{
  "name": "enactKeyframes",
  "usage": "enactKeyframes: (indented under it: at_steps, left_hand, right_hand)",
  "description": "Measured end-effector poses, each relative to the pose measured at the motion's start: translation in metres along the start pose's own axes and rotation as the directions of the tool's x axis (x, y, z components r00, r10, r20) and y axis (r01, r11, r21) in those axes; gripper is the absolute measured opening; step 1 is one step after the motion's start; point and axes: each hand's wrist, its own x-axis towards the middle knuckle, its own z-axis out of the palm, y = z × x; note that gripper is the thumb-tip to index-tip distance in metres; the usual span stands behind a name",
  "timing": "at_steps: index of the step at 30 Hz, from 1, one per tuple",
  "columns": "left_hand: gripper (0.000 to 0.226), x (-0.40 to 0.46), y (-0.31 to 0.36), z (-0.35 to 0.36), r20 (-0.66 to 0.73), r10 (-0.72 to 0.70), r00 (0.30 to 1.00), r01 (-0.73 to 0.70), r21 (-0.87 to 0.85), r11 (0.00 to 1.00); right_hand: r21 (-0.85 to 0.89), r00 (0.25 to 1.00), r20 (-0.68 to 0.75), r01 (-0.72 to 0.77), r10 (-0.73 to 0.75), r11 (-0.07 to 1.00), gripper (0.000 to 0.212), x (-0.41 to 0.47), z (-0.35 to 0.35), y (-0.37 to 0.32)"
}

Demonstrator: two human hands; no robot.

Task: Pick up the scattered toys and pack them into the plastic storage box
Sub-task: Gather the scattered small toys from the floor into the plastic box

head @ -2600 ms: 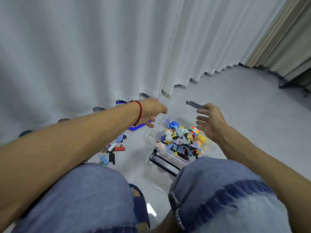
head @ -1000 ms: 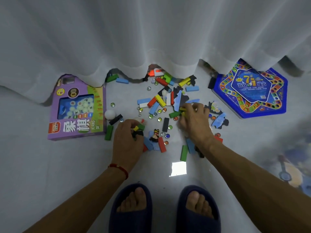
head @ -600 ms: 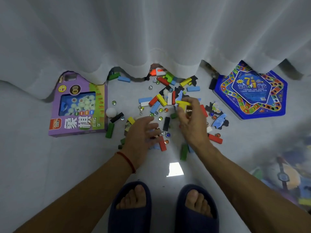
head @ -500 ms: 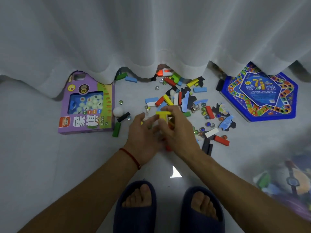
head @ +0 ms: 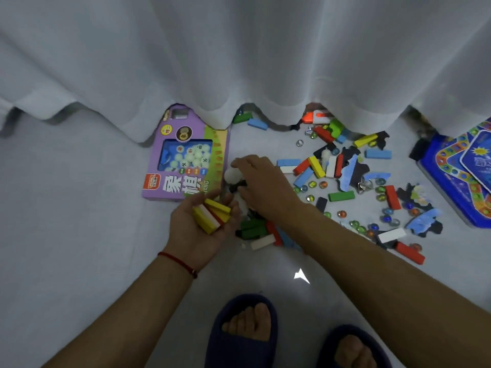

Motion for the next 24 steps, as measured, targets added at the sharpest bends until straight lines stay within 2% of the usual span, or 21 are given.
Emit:
enactKeyframes:
  at_steps: [4, 8, 12, 15, 17, 19, 20, 22, 24]
  left_hand:
    - [0.033, 0.002, 0.010, 0.000, -0.007, 0.034, 0.999, -0.034, -0.002, 0.999]
    - [0.042, -0.001, 0.013, -0.001, 0.017, 0.058, 0.998, -0.058, 0.014, 0.998]
    - [0.043, -0.005, 0.013, 0.000, 0.024, 0.058, 0.998, -0.058, 0.017, 0.998]
    - [0.038, -0.005, 0.008, 0.004, 0.037, 0.044, 0.998, -0.045, 0.023, 0.999]
    - [0.037, -0.008, 0.001, 0.012, 0.047, 0.050, 0.998, -0.051, 0.037, 0.998]
    - [0.035, -0.014, -0.011, 0.026, 0.053, 0.049, 0.997, -0.051, 0.046, 0.998]
    - [0.032, -0.018, -0.020, 0.035, 0.061, 0.031, 0.998, -0.034, 0.059, 0.998]
    - [0.025, -0.032, -0.044, 0.056, 0.111, -0.020, 0.994, 0.008, 0.106, 0.994]
    - [0.033, -0.053, -0.070, 0.081, 0.195, -0.076, 0.978, 0.034, 0.208, 0.977]
  right_hand:
    - [-0.052, 0.995, 0.100, -0.001, 0.007, 0.999, 0.061, 0.029, 0.025, 0.004]
    - [-0.106, 0.995, 0.001, 0.100, -0.100, 0.989, 0.050, 0.036, 0.043, 0.016]
    - [0.118, 0.992, -0.067, 0.115, -0.107, 0.986, 0.047, 0.035, 0.039, 0.023]
    - [0.391, 0.977, -0.201, 0.017, 0.067, 0.920, 0.042, 0.021, 0.014, 0.021]
    - [0.597, 0.943, -0.179, -0.122, 0.280, 0.793, 0.040, 0.003, -0.007, 0.019]
    - [0.793, 0.875, -0.024, -0.278, 0.484, 0.542, 0.037, -0.025, -0.030, 0.020]
    - [0.860, 0.839, 0.059, -0.318, 0.540, 0.399, 0.036, -0.042, -0.044, 0.023]
    - [0.924, 0.803, 0.174, -0.333, 0.570, 0.187, 0.032, -0.082, -0.077, 0.029]
    - [0.965, 0.784, 0.227, -0.259, 0.578, -0.027, 0.023, -0.128, -0.118, 0.029]
